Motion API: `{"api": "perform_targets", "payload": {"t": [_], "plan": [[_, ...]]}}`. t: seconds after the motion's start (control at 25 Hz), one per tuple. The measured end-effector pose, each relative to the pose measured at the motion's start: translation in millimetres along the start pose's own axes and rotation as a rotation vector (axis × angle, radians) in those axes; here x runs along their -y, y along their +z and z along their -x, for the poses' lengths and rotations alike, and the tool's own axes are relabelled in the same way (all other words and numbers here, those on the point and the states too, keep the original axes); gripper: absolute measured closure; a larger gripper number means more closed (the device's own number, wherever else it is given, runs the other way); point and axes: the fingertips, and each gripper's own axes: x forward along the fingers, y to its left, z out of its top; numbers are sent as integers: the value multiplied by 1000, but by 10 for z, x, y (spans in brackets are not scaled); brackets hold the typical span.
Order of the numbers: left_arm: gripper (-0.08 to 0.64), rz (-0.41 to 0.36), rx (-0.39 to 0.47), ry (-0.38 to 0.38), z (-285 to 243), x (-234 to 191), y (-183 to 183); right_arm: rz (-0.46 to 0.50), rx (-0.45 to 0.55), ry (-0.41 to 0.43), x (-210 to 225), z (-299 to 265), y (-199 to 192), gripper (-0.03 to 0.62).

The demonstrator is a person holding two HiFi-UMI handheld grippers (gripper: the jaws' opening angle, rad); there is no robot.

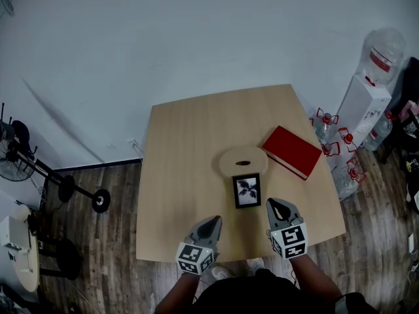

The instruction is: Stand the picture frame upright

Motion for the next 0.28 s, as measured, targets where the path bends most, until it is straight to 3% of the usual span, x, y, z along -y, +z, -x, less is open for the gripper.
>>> {"api": "perform_targets", "payload": {"t": [0.28], "plan": [[565,0,-6,4,66,32,-20,-3,0,-7,-51,58,-57,583]]}}
